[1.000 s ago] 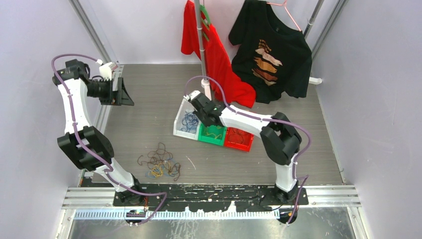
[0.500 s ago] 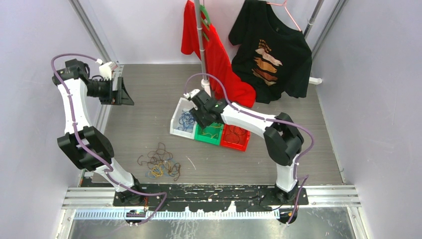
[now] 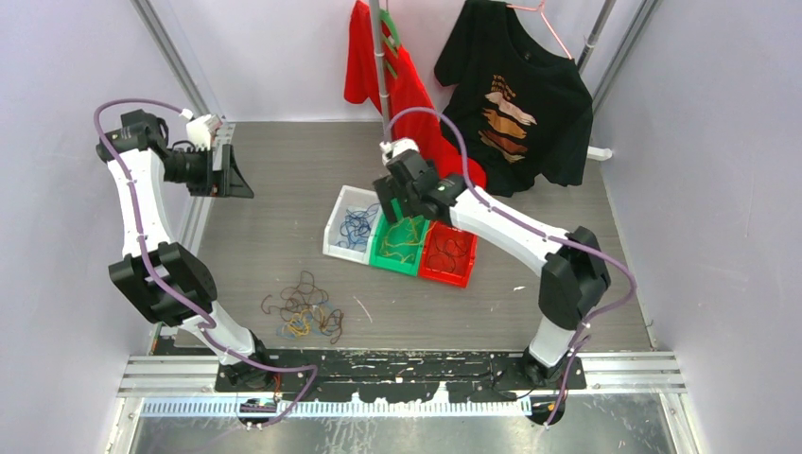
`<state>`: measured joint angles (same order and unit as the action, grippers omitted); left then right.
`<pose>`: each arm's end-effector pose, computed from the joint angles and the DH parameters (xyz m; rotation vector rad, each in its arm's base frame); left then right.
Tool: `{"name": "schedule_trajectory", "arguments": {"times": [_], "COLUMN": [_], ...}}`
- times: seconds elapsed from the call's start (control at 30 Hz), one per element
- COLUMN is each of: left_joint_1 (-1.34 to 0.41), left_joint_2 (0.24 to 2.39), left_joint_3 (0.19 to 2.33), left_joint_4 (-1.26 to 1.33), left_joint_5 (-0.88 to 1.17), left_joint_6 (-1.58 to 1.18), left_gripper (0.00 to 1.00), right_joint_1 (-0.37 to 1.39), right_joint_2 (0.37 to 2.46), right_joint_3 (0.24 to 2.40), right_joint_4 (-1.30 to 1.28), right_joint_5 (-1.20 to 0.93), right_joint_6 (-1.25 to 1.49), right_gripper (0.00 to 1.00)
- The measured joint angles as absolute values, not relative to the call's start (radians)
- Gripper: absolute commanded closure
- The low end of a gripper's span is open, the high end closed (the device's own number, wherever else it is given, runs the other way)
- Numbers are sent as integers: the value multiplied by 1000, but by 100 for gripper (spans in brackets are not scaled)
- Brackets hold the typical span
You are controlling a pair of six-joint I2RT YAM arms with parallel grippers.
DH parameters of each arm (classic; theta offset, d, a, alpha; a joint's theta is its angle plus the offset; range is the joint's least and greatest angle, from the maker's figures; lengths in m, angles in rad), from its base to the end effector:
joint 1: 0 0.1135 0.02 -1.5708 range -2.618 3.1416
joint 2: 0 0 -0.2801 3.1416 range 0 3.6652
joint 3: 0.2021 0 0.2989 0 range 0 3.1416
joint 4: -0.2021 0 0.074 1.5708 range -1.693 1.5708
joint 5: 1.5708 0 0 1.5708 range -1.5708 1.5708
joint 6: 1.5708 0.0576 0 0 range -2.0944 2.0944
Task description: Untangle the cables
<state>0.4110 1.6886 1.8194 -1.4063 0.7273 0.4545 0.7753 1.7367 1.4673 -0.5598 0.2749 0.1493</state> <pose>0.3540 0.1125 0.3774 0.1949 2.4846 -0.7045 0.3337 0.3051 0.2742 -0.6058 2.2840 0.1170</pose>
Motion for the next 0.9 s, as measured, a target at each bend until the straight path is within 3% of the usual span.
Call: {"name": "schedule_trajectory", "arguments": {"times": [0.1, 0.23, 0.4, 0.8, 0.9], "left_joint_1": [411, 411, 411, 411, 411], "left_joint_2": [1689, 1689, 1689, 1688, 1688], "left_joint_3": [1829, 1846, 1850, 1850, 1850], "left_joint_4": [-1407, -1407, -1407, -1408, -1408], "left_joint_5": [727, 727, 728, 729, 729], "left_joint_6": [455, 455, 455, 458, 459], "left_gripper": [19, 18, 19, 19, 18], "right_joint_1": [752, 677, 565, 537, 532], "right_joint_2": [1677, 1597, 1520, 1557, 1579], "right_joint_3": [1468, 1461, 1338, 1195, 1191], "right_joint_4": [-582, -628, -633, -517, -491], "right_joint_5": [382, 375, 364, 284, 261], "right_joint_6": [250, 410, 641, 925, 955], "right_gripper": [0, 15, 23, 40, 50]}}
